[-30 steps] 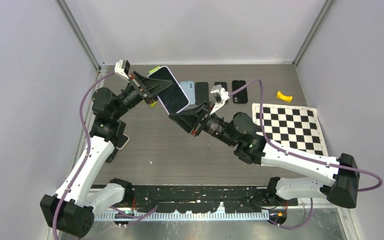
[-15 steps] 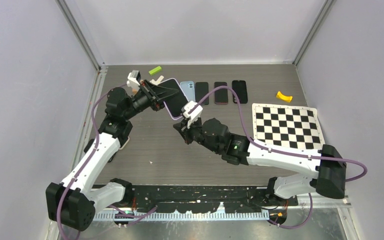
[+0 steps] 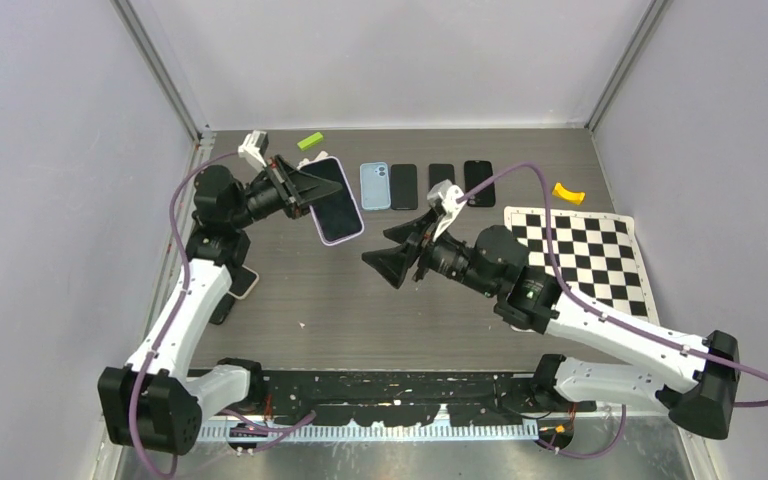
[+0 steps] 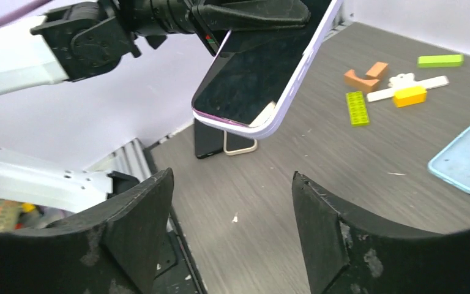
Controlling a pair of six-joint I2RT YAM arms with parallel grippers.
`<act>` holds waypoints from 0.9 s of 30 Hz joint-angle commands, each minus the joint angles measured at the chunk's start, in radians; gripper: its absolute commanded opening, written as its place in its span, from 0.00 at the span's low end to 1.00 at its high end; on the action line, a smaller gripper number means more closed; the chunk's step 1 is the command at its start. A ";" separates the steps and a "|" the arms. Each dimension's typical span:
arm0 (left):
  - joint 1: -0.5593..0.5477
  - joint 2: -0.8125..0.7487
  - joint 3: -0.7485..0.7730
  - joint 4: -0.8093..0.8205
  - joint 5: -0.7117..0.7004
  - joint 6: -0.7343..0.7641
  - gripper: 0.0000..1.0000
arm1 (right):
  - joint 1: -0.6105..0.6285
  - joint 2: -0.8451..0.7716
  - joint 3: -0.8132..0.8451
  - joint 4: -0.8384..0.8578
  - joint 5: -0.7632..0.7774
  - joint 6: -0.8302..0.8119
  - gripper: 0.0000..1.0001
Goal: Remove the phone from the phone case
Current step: Remove the phone case from the phone.
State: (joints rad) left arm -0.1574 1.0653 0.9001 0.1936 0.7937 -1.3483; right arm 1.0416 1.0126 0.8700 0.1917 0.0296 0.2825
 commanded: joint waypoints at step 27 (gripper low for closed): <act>0.005 -0.032 0.155 -0.087 0.391 0.382 0.00 | -0.144 0.231 0.171 0.048 -0.629 0.262 0.48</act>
State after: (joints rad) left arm -0.1509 1.0649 0.9989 0.0738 1.1500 -0.9680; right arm 0.9009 1.2243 0.9810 0.2199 -0.5526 0.5644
